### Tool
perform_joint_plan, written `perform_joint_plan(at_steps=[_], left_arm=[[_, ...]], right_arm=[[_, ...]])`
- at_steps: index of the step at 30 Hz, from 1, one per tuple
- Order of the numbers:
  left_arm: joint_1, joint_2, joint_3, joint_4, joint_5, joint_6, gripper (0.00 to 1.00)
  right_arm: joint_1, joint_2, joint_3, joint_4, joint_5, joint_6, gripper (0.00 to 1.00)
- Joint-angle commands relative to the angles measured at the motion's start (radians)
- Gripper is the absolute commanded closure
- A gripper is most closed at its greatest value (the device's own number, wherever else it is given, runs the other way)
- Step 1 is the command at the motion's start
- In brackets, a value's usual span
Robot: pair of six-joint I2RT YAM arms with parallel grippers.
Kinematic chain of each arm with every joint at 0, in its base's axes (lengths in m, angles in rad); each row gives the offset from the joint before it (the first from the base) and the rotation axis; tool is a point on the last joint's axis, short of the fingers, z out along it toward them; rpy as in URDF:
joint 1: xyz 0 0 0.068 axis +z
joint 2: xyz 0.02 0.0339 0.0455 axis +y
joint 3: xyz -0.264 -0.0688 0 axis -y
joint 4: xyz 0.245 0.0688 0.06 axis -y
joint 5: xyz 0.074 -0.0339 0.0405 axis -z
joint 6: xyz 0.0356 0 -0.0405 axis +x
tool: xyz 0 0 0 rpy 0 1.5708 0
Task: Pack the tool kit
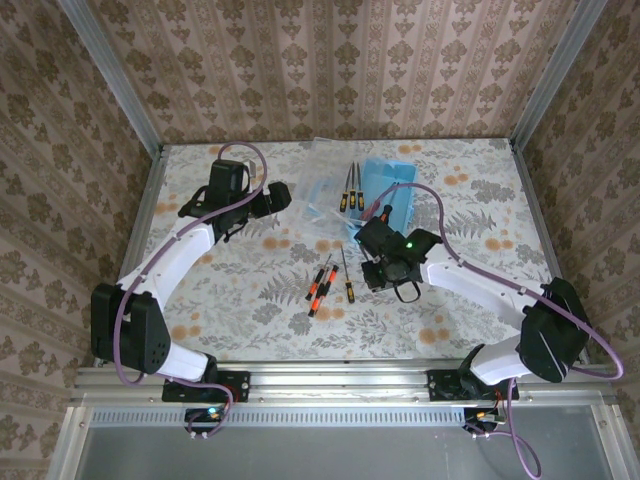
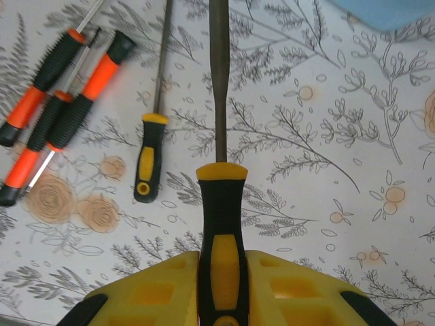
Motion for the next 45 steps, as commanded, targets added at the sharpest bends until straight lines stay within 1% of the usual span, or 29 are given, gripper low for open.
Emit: perform_joint_plan(at_steps=[1,8,10,12,16,20,22,25,28,30,31,33,35,45], left_arm=[[-0.004,-0.026,0.023,-0.017,-0.012,0.024,0.0],[-0.001,-0.036,0.024,-0.02,-0.02,0.028,0.0],[0.0,-0.042,0.025,-0.021,-0.026,0.03,0.0],[0.004,-0.048,0.026,-0.022,-0.027,0.03,0.0],[0.02,-0.061,0.027,-0.021,-0.024,0.028,0.0],[0.082,-0.074,0.01,0.013,0.016,0.001,0.0],[0.119,-0.076,-0.011,0.055,0.074,-0.028,0.0],[0.144,-0.056,-0.033,0.185,0.257,-0.062,0.0],[0.11,-0.003,-0.047,0.392,0.553,-0.142,0.0],[0.069,0.034,-0.061,0.528,0.669,-0.228,0.0],[0.054,0.042,-0.071,0.575,0.691,-0.253,0.0],[0.031,0.044,-0.087,0.602,0.684,-0.255,0.0],[0.02,0.045,-0.084,0.569,0.664,-0.229,0.0],[0.018,0.038,-0.081,0.518,0.621,-0.207,0.0]], right_arm=[[0.006,-0.053,0.054,-0.058,0.031,0.01,0.77],[0.0,-0.059,0.159,-0.107,0.088,-0.031,0.77],[-0.023,-0.037,0.193,-0.099,0.089,-0.055,0.77],[-0.066,0.019,0.233,-0.085,0.093,-0.082,0.77],[-0.166,0.152,0.353,-0.043,0.047,-0.131,0.77],[-0.251,0.315,0.496,-0.01,0.003,-0.151,0.78],[-0.281,0.385,0.57,-0.015,-0.008,-0.157,0.77],[-0.325,0.478,0.663,-0.004,-0.032,-0.157,0.78],[-0.358,0.574,0.766,-0.025,-0.068,-0.152,0.77],[-0.369,0.63,0.828,-0.041,-0.081,-0.155,0.77],[-0.373,0.647,0.846,-0.043,-0.082,-0.158,0.77],[-0.378,0.69,0.894,-0.065,-0.087,-0.163,0.77],[-0.384,0.724,0.927,-0.084,-0.092,-0.16,0.77],[-0.384,0.766,0.913,-0.077,-0.095,-0.147,0.76]])
